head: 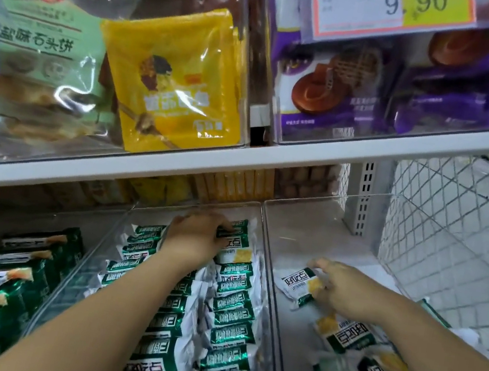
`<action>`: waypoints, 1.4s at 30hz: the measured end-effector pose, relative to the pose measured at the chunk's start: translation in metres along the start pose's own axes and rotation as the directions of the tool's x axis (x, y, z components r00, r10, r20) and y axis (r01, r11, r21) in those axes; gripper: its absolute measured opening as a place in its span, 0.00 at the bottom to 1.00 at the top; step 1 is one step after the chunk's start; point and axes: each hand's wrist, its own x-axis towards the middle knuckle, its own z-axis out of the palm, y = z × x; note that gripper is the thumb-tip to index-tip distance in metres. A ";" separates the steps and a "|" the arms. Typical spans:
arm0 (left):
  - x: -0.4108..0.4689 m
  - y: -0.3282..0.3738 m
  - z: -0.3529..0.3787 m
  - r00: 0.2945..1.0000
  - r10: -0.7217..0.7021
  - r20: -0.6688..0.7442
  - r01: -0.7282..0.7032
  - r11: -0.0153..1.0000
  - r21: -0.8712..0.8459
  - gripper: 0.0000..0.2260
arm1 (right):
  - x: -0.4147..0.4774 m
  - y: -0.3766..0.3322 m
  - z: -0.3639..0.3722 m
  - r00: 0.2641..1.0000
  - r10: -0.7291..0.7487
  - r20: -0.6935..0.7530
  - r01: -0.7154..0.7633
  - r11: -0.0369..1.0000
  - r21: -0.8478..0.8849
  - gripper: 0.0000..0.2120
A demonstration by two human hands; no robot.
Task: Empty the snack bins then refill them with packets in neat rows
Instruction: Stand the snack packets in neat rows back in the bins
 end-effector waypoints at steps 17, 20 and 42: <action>-0.058 0.061 -0.029 0.955 0.267 -0.127 -0.290 0.933 -0.215 0.10 | 0.004 -0.005 -0.003 0.981 -0.053 -0.186 -0.004 0.955 -0.295 0.26; -0.067 0.075 -0.037 0.924 0.366 -0.112 -0.381 0.909 -0.170 0.10 | -0.021 -0.001 -0.026 0.947 -0.039 -0.318 -0.009 0.989 -0.149 0.25; -0.036 0.190 0.047 0.747 0.189 0.637 -0.295 0.953 0.064 0.29 | -0.132 0.045 -0.070 0.932 -0.042 -0.359 -0.074 0.950 -0.304 0.24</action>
